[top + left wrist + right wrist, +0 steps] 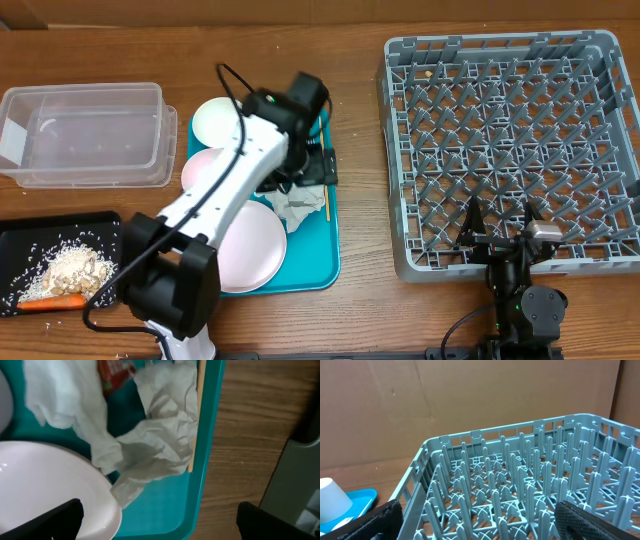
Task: Sort waste into correct bins and load items into the dishwasher
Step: 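Lower the left gripper onto the crumpled white tissue and grasp it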
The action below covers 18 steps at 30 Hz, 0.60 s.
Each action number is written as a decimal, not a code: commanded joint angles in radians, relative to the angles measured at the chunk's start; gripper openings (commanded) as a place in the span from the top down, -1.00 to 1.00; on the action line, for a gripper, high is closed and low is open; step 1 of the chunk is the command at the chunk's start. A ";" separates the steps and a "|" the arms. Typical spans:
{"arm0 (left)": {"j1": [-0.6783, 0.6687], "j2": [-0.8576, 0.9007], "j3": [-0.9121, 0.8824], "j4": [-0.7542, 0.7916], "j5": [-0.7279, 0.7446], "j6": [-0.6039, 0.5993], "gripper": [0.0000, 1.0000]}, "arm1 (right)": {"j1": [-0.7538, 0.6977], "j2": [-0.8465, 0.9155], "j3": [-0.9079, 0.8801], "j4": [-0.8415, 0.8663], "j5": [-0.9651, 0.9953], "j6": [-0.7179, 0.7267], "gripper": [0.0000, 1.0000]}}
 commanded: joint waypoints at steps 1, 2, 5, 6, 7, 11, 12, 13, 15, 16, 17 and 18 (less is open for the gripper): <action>-0.030 -0.011 -0.097 0.080 -0.039 -0.061 -0.94 | 0.007 -0.008 -0.011 0.003 0.009 -0.002 -1.00; -0.030 -0.011 -0.123 0.098 -0.091 -0.060 -0.91 | 0.007 -0.008 -0.011 0.003 0.009 -0.002 -1.00; -0.020 -0.011 -0.167 0.108 -0.168 -0.046 -0.78 | 0.007 -0.008 -0.011 0.003 0.009 -0.002 -1.00; -0.020 -0.011 -0.195 0.141 -0.172 -0.019 -0.78 | 0.007 -0.008 -0.011 0.003 0.009 -0.002 -1.00; -0.020 -0.011 -0.219 0.171 -0.172 -0.007 -0.79 | 0.007 -0.008 -0.011 0.003 0.009 -0.002 -1.00; -0.020 -0.011 -0.288 0.261 -0.164 0.019 -0.73 | 0.007 -0.008 -0.011 0.003 0.009 -0.002 -1.00; -0.020 -0.011 -0.296 0.267 -0.164 0.019 -0.72 | 0.007 -0.008 -0.011 0.003 0.009 -0.002 -1.00; -0.020 -0.011 -0.303 0.274 -0.165 0.035 -0.68 | 0.007 -0.008 -0.011 0.003 0.009 -0.002 -1.00; -0.020 -0.011 -0.303 0.275 -0.165 0.045 -0.65 | 0.007 -0.008 -0.011 0.003 0.009 -0.002 -1.00; -0.020 -0.011 -0.303 0.277 -0.165 0.045 -0.63 | 0.007 -0.008 -0.011 0.003 0.009 -0.002 -1.00; -0.020 -0.011 -0.303 0.278 -0.165 0.045 -0.60 | 0.007 -0.008 -0.011 0.003 0.009 -0.002 -1.00; -0.020 -0.011 -0.304 0.286 -0.164 0.045 -0.56 | 0.007 -0.008 -0.011 0.003 0.009 -0.002 -1.00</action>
